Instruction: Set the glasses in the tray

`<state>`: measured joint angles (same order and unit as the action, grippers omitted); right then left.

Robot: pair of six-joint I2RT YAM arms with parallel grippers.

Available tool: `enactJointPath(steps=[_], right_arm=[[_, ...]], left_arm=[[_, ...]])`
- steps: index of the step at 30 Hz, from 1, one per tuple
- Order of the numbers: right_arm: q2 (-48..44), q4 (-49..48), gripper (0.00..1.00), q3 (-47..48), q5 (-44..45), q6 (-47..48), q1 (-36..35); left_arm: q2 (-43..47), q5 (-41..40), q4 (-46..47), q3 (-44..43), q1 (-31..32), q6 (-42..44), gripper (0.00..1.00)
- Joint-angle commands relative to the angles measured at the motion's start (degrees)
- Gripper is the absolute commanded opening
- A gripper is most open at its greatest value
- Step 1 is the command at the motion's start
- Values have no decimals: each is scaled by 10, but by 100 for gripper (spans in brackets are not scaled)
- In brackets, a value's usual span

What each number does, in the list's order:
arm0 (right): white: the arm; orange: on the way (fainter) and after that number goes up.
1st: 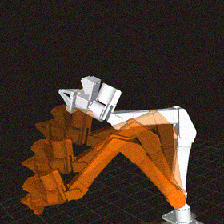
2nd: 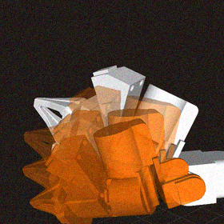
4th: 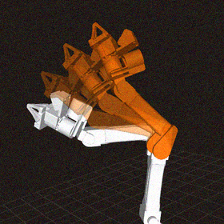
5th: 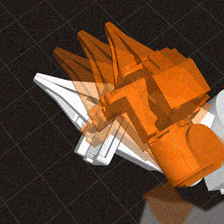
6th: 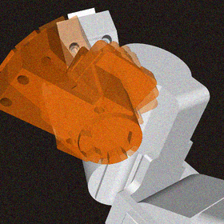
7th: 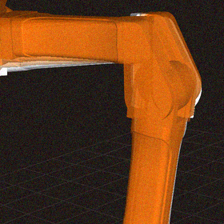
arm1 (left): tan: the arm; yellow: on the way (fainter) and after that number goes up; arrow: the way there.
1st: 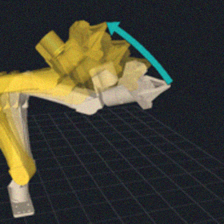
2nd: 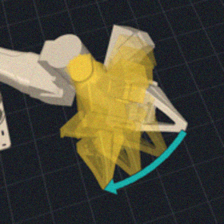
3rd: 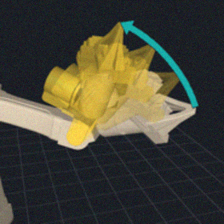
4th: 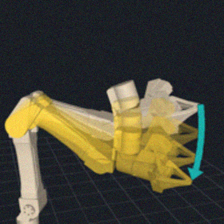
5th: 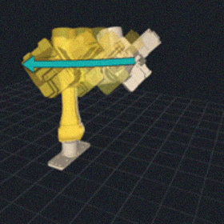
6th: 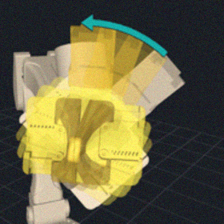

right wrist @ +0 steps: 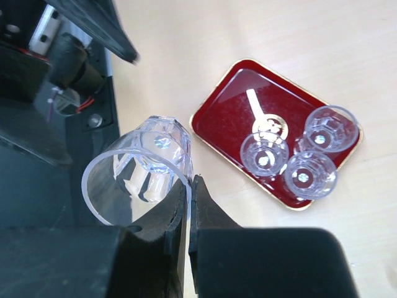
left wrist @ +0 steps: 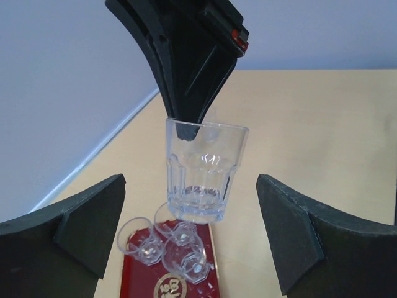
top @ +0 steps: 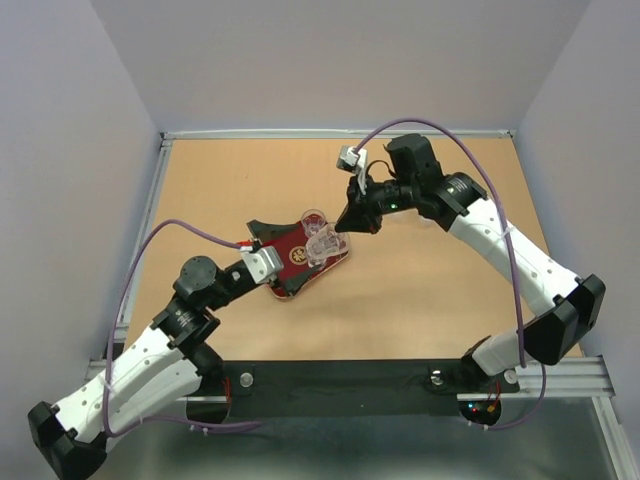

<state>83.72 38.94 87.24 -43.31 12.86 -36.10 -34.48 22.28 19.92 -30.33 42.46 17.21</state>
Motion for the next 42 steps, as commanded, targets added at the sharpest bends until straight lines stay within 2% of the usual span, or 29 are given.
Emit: enactJointPath(steps=[1,3,8,14,15,21,29,33,42], right_arm=[[14,6,0,52,54,29,-2],[27,11,1,70,73,40,-2],[72,22,0,110,112,64,-11],[144,29,0,158,199,106,-58],[155,30,0,171,221,113,-74],[245,41,0,221,239,144,-124],[376,47,0,326,292,161,-159],[427,47,0,365,361,164,-163],[454,47,0,360,456,182,-163]], left_arm=[[44,-58,-70,-1,3,52,99],[71,-91,-109,0,3,70,99],[128,-120,-103,21,3,69,99],[185,-224,-96,37,3,63,99],[201,-269,-94,37,3,56,99],[264,-372,-89,33,-1,33,99],[317,-430,-88,32,-4,15,99],[330,-436,-86,35,-5,17,99],[324,-421,-84,33,-6,15,99]])
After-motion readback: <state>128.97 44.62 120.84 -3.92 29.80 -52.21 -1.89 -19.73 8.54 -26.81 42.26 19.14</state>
